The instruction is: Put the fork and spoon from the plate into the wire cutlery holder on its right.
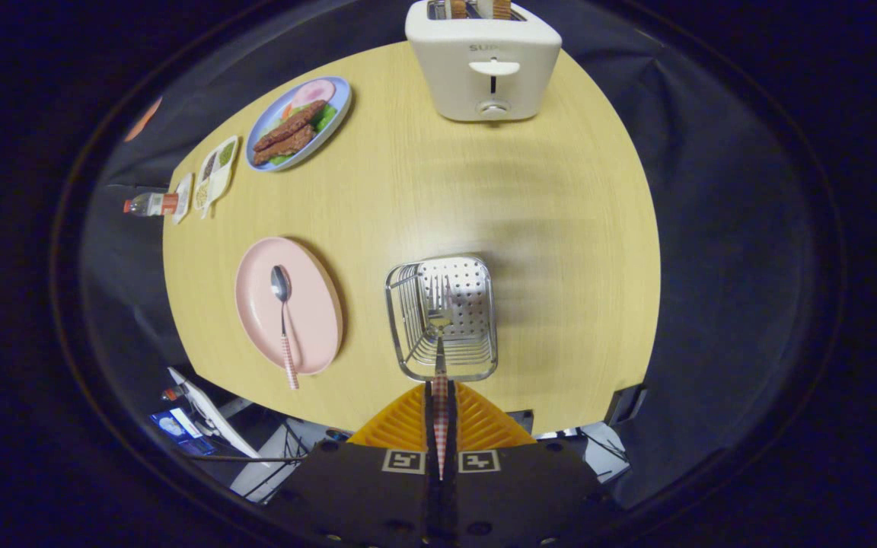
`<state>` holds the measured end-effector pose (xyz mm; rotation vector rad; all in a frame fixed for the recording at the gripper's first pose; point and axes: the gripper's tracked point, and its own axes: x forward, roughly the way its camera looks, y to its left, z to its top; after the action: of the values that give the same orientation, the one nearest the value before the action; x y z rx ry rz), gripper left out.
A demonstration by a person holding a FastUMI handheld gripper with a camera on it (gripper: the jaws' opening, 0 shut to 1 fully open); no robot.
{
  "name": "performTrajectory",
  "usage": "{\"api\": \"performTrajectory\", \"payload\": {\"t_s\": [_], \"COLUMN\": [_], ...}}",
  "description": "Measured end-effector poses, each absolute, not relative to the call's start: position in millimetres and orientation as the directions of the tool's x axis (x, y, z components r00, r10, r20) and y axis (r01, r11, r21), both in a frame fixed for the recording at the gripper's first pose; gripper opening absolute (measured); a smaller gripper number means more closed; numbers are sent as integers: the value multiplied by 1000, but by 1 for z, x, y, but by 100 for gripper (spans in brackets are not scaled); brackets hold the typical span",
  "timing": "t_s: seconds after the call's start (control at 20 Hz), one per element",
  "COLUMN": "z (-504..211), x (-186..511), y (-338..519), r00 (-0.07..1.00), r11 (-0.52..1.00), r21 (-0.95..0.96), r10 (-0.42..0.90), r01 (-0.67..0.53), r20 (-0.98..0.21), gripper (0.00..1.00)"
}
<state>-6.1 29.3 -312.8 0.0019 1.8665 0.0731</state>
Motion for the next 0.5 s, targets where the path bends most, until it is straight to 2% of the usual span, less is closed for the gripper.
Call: {"api": "performTrajectory", "payload": {"t_s": [0.15,0.3,0.35,0.45,0.5], "z": [-315,-309,-306,-299,-294], "x": [-1,11,15,26,33], "y": [29,30,29,25,26], "r00": [-275,-207,-172,-73,-19], "r11": [998,997,997,995,994], "r21": [46,53,51,34,36], "r10": [34,42,41,27,34], "r01": [-38,-48,-55,-97,-107], "r20": [-961,-978,-984,-997,-999], "gripper": [8,10,20,34,34]}}
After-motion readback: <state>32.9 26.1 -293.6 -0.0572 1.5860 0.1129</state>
